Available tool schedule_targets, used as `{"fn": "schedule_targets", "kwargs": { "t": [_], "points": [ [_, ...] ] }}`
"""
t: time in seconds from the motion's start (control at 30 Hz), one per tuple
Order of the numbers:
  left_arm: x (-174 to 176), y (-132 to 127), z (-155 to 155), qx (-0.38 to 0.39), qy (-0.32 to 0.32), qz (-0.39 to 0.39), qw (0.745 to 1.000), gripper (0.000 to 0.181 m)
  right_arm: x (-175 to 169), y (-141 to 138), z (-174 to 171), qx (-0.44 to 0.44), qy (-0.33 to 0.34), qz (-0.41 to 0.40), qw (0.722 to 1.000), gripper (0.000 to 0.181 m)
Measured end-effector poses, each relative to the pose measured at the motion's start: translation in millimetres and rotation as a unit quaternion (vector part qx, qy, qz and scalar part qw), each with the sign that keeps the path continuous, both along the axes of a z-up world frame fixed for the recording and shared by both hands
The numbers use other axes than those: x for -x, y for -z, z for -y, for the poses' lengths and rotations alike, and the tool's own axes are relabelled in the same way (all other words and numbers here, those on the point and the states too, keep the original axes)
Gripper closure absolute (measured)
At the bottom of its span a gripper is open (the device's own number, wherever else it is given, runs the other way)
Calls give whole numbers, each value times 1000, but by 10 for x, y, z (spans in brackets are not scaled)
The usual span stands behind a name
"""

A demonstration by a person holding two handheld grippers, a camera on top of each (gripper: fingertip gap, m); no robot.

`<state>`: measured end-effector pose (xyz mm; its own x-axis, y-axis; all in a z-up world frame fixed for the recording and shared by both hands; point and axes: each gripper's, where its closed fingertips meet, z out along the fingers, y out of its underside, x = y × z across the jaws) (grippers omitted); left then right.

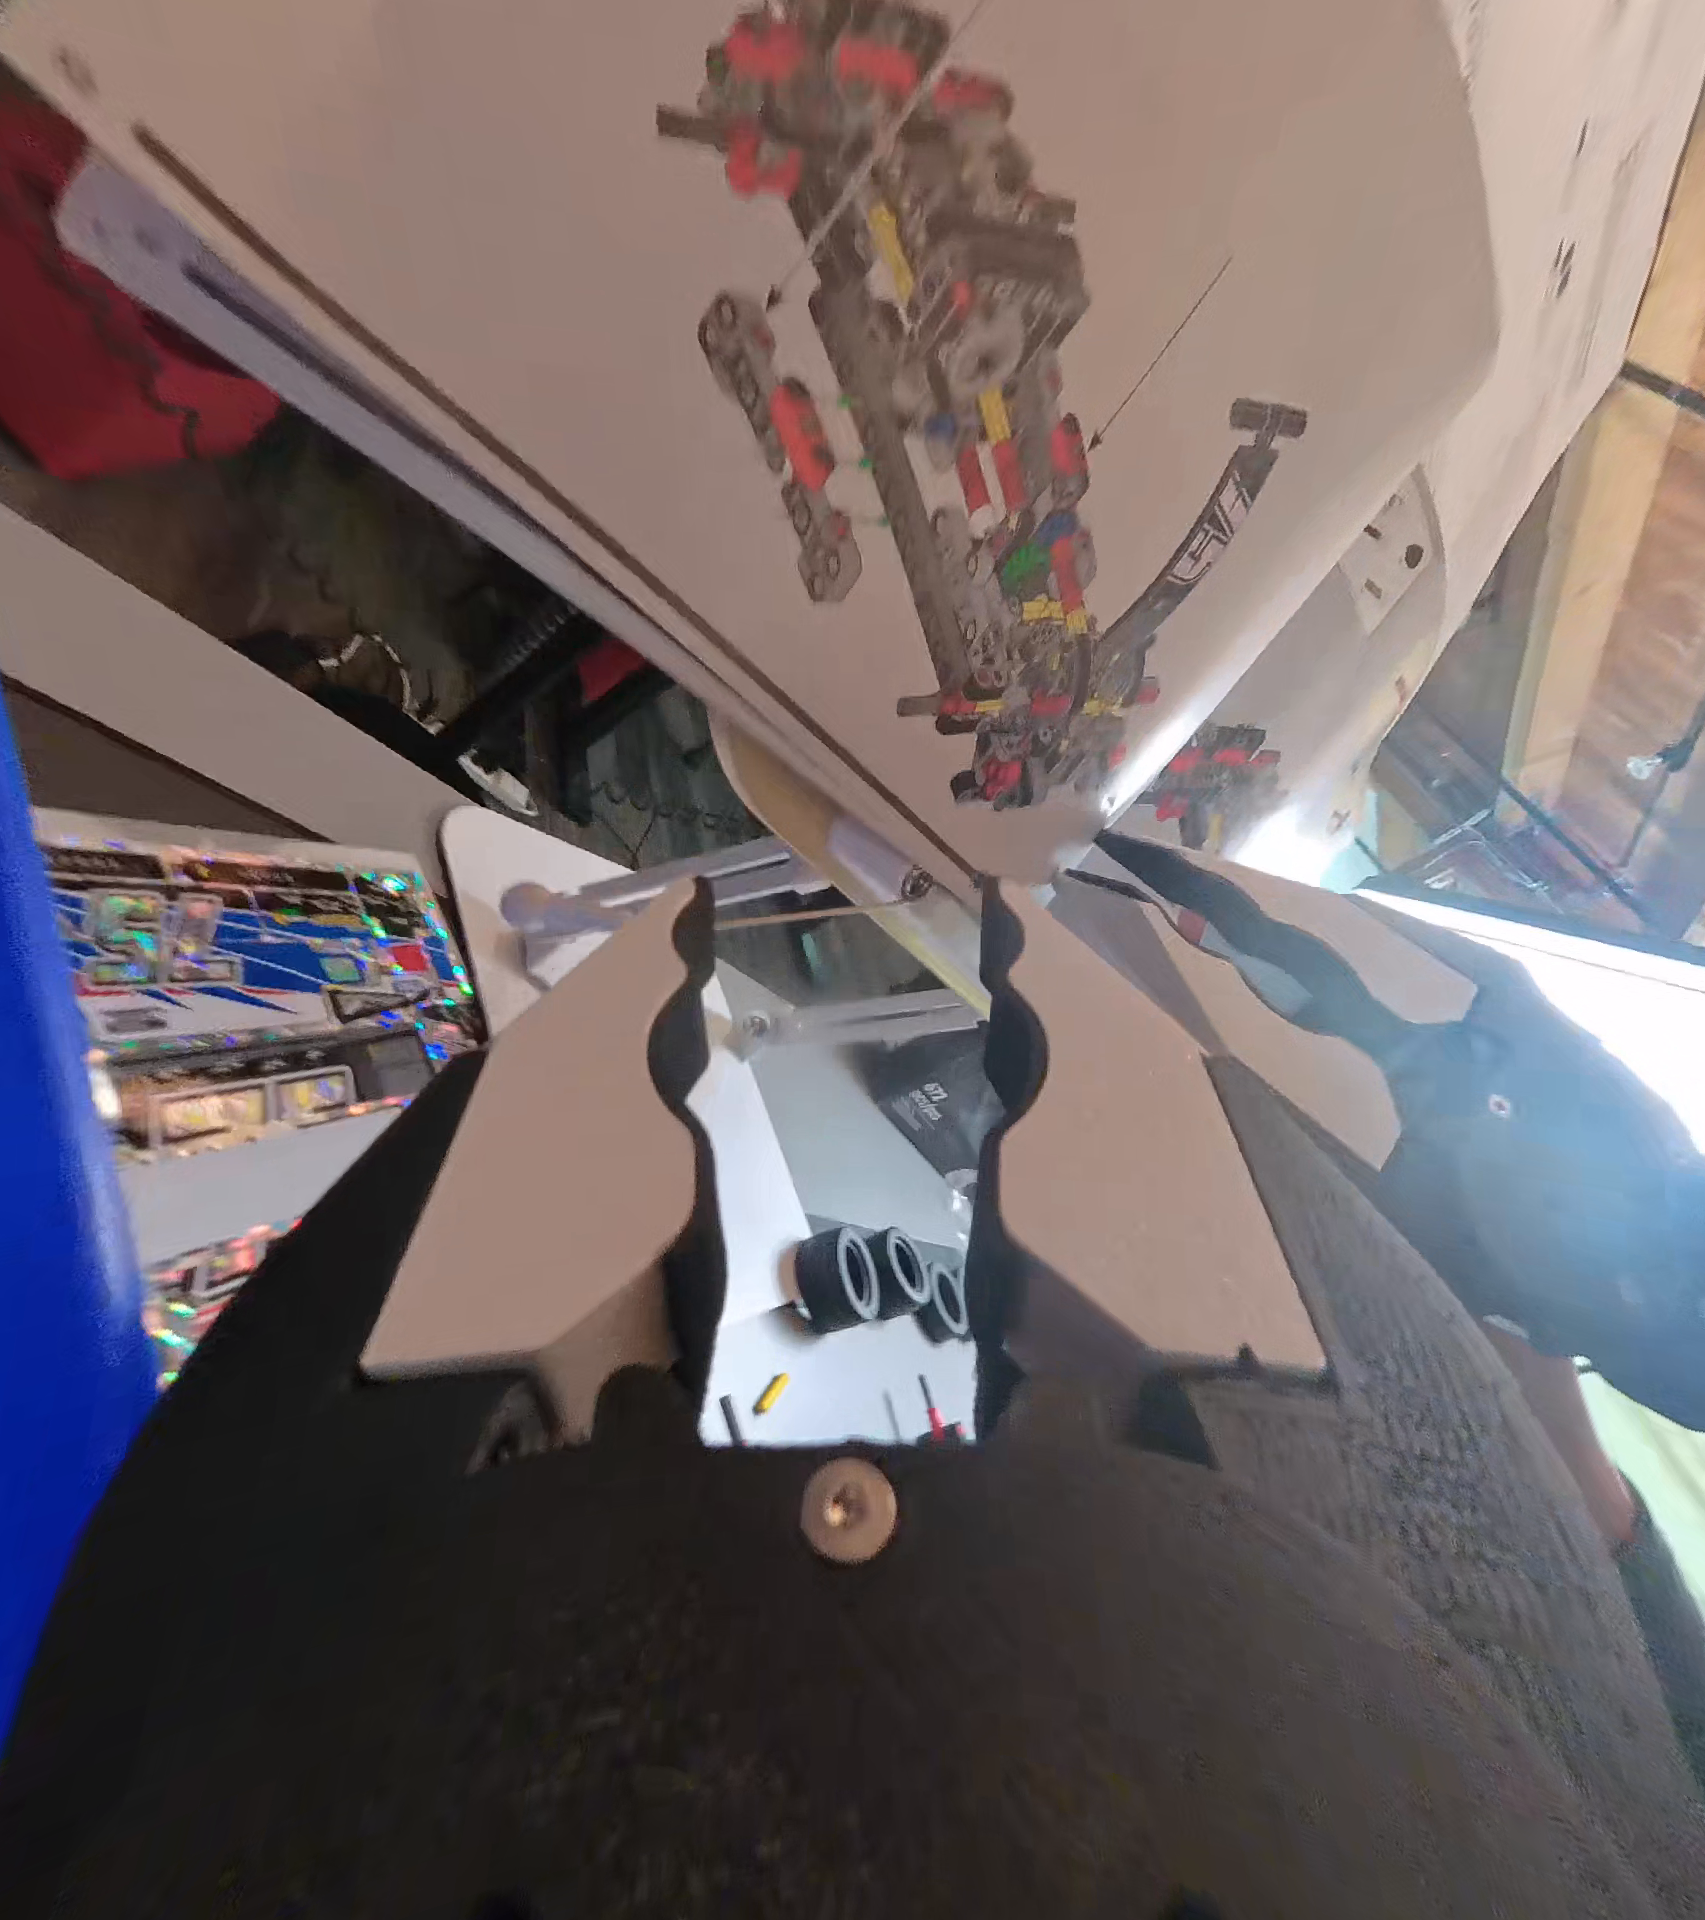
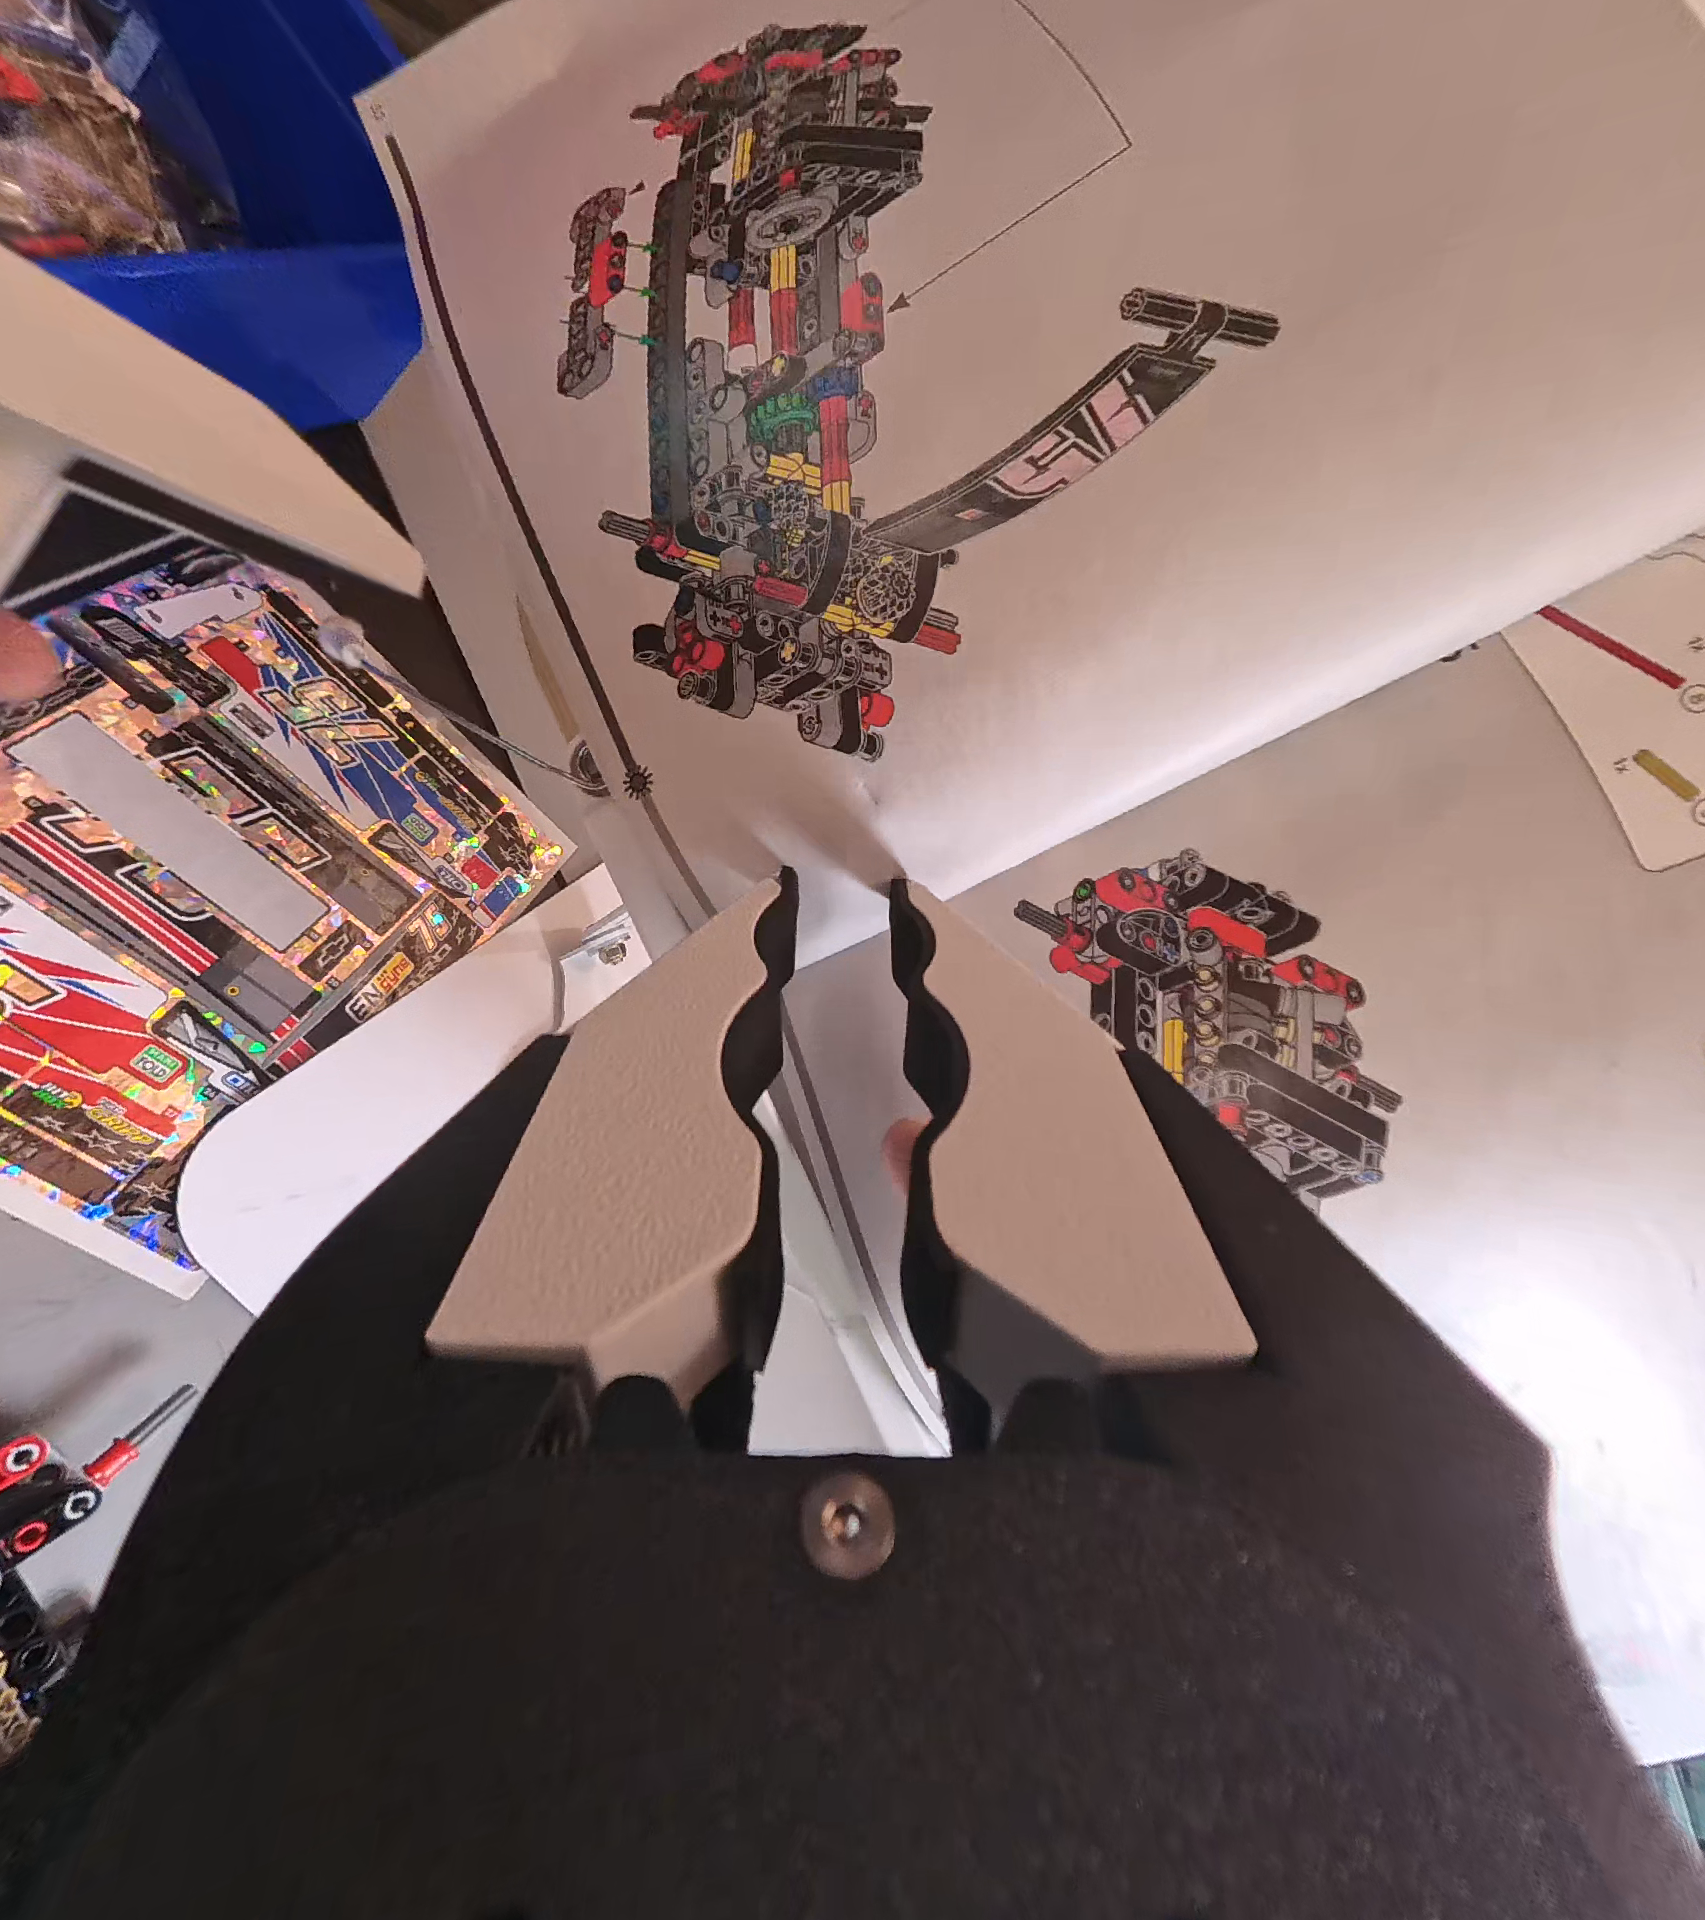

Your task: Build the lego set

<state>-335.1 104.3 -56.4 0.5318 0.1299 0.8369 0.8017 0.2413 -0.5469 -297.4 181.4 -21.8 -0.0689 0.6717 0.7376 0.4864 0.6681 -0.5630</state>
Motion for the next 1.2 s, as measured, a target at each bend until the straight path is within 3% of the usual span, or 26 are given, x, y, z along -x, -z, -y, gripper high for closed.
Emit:
{"fn": "schedule_targets", "kwargs": {
  "t": [0.03,0.13,0.43,0.6,0.63,0.67,0.7,0.8,0.9,0.97,1.03,1.07,1.13,1.17,1.2],
  "points": [
    [-8,14,-44,-7,4,16,1000,132,0,-1,0,-1,2,2,1000,165],
    [-27,103,-156,-32,20,84,996,133,6,0,1,0,5,9,1000,165],
    [-350,192,-252,-105,32,173,979,130,15,1,-3,4,7,8,1000,165],
    [-20,329,-271,-137,-53,205,968,130,9,0,-7,9,7,7,1000,166],
    [89,353,-255,-145,-75,203,965,141,10,-1,-7,11,7,7,1000,166],
    [158,328,-243,-158,-83,195,964,162,9,0,-9,11,7,7,1000,166],
    [192,266,-225,-169,-84,181,965,171,7,0,-12,12,8,8,1000,166],
    [178,-30,-112,-164,-97,103,976,179,11,3,-13,13,5,9,1000,166],
    [126,-233,-138,-75,-96,-37,992,181,3,2,-14,12,7,13,1000,166],
    [86,-349,-229,-9,-67,-134,989,181,3,2,-11,16,7,12,1000,167],
    [-31,-466,-393,78,-19,-270,959,181,12,1,-1,21,2,6,1000,167],
    [-130,-497,-503,125,11,-351,928,181,20,2,6,24,-2,4,1000,167],
    [-292,-456,-688,219,59,-497,838,181,25,0,17,28,-6,-2,1000,167],
    [-334,-420,-746,252,73,-543,798,181,18,3,4,28,-4,-5,1000,168],
    [-339,-401,-772,272,78,-563,776,181,9,14,-22,21,-1,-6,1000,167]
  ]
}}
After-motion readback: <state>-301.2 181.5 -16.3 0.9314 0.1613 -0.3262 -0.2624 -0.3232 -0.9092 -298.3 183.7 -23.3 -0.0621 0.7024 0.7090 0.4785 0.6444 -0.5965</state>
